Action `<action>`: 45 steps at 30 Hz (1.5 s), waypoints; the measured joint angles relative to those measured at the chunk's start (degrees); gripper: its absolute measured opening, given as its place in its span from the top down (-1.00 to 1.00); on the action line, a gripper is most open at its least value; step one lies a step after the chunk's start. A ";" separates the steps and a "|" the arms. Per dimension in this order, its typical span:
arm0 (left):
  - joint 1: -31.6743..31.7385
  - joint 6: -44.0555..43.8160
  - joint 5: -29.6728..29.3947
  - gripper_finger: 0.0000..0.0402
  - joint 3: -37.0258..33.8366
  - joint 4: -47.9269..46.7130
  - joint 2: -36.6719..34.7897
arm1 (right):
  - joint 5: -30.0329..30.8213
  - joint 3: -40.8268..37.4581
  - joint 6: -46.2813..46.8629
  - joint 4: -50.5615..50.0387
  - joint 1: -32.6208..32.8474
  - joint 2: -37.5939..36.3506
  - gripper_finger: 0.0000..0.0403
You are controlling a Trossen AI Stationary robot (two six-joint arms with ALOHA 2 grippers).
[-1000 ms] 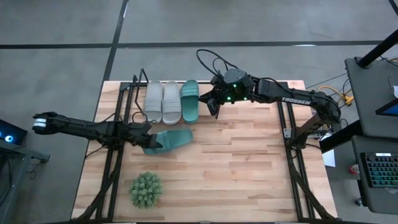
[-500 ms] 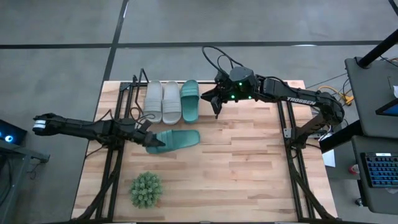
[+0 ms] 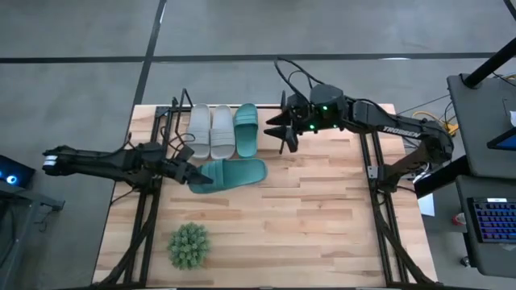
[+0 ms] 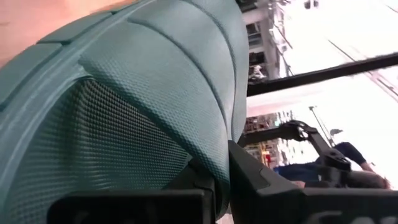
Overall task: Pick and place slides into the shelf
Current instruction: Put the green slipper on the shelf
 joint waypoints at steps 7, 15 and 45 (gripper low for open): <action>-0.02 0.67 2.72 1.00 4.57 0.04 2.43 | 2.04 0.00 -26.42 4.99 6.83 -1.04 -0.09; -0.02 0.53 3.35 1.00 6.99 -0.04 5.33 | 24.24 0.00 -52.87 8.15 15.56 2.10 -0.09; 0.35 -0.96 10.07 1.00 23.43 3.23 25.75 | 16.76 0.00 -62.13 7.68 21.52 4.60 -0.09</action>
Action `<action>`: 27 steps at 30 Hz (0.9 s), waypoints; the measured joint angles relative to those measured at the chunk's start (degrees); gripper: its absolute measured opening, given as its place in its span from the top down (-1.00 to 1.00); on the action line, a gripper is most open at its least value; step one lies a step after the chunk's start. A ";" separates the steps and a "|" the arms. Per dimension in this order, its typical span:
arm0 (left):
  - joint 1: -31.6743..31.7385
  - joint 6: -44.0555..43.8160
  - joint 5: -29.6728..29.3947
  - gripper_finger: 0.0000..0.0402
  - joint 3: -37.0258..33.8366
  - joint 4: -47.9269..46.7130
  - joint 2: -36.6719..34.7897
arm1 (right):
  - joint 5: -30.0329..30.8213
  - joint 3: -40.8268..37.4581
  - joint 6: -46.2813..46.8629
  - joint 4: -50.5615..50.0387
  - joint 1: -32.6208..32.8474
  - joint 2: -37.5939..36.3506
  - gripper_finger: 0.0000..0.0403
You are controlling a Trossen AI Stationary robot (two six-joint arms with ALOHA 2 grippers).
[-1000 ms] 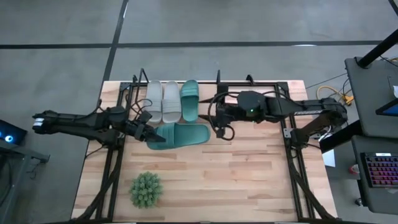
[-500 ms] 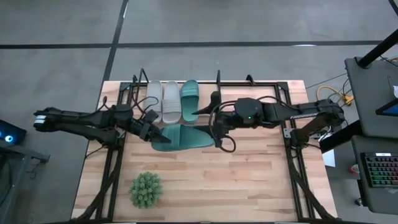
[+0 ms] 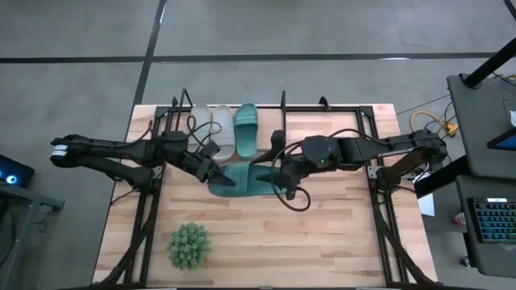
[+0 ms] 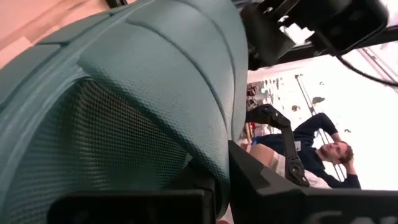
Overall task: Pick and place slides into the shelf
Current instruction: Put the green slipper on the shelf
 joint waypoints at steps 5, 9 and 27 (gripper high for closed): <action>0.17 0.15 0.95 1.00 2.73 -0.32 2.83 | 0.02 1.05 -0.06 -4.71 0.33 0.01 -0.09; 0.18 0.18 1.49 1.00 4.09 0.00 4.82 | 0.20 1.97 -0.10 -5.65 0.33 -0.07 -0.09; 0.28 0.50 5.07 1.00 12.38 -0.27 12.25 | 3.28 2.64 -3.85 -8.61 0.22 -0.07 -0.09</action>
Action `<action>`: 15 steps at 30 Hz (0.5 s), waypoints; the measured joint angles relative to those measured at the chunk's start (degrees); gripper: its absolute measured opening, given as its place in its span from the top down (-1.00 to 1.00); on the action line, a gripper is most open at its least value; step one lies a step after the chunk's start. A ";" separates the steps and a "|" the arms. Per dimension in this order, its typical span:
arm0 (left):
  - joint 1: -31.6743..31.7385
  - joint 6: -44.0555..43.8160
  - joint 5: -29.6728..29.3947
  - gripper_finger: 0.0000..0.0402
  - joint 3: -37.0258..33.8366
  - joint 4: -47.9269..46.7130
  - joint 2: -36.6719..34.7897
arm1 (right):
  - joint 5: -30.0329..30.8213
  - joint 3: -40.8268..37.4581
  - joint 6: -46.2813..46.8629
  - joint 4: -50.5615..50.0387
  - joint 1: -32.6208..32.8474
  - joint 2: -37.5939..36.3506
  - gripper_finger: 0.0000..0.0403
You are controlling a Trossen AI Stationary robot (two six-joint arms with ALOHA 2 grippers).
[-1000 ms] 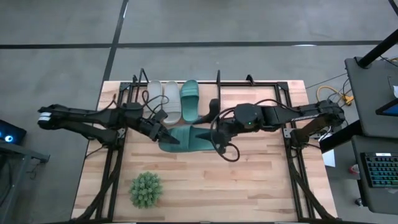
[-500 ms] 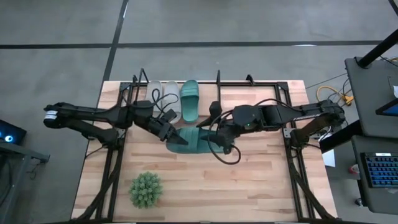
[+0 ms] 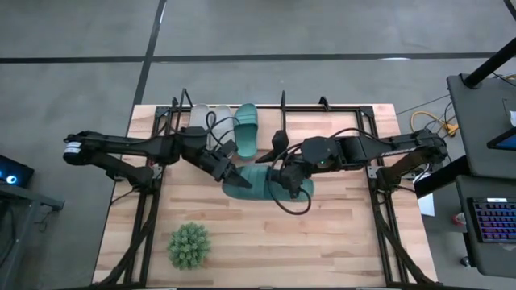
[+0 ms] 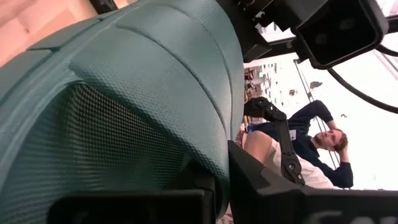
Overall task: Pick and place slides into the shelf
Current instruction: Put the green slipper on the shelf
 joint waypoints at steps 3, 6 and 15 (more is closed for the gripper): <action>0.00 0.00 0.40 1.00 0.11 0.15 0.46 | 0.95 0.00 -0.15 -0.02 0.00 0.00 -0.07; 0.02 0.00 0.43 1.00 0.11 0.24 0.39 | 1.40 0.00 -0.37 -0.19 0.00 0.00 0.04; 0.15 0.11 0.54 1.00 0.11 0.33 -0.36 | -1.49 0.00 -0.08 -0.54 0.53 0.02 0.71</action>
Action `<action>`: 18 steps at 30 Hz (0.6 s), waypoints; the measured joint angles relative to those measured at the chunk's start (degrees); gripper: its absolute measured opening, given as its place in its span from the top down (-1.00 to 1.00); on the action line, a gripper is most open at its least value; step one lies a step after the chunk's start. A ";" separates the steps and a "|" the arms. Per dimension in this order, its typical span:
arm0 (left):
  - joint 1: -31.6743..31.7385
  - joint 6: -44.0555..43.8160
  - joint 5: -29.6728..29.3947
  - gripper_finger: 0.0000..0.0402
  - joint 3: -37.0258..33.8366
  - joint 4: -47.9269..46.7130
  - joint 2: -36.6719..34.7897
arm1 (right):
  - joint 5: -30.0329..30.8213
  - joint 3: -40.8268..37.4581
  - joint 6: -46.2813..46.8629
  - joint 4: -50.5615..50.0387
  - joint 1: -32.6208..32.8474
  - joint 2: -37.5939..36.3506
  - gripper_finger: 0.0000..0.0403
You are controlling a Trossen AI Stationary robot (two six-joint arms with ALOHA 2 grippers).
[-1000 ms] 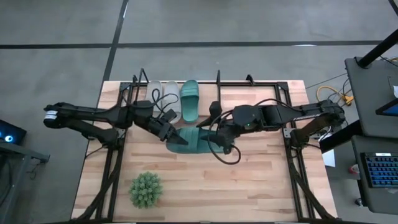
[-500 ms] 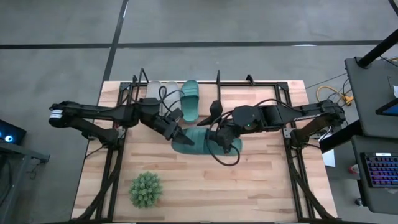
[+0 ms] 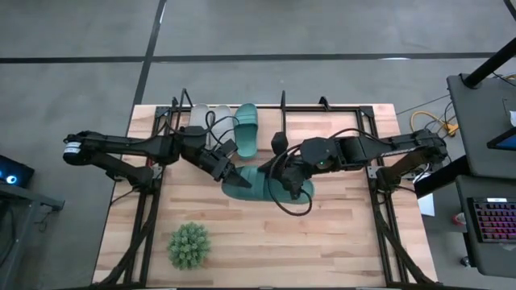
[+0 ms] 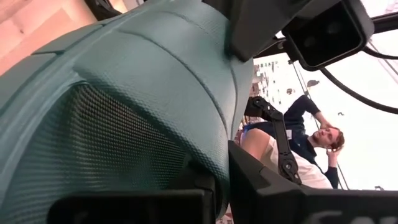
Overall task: Pick and place slides into the shelf
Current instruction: Put the green slipper on the shelf
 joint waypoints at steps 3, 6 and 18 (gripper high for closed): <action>0.10 0.00 0.36 1.00 0.00 0.01 0.10 | -0.07 -0.02 -0.03 0.04 0.65 0.29 0.91; 0.16 0.03 0.51 1.00 -0.13 -0.39 0.10 | 0.14 -0.02 0.55 -0.16 0.80 0.78 0.94; 0.94 6.32 0.26 0.76 -0.33 0.11 -0.77 | 5.45 -0.04 3.25 -0.60 0.70 0.24 0.95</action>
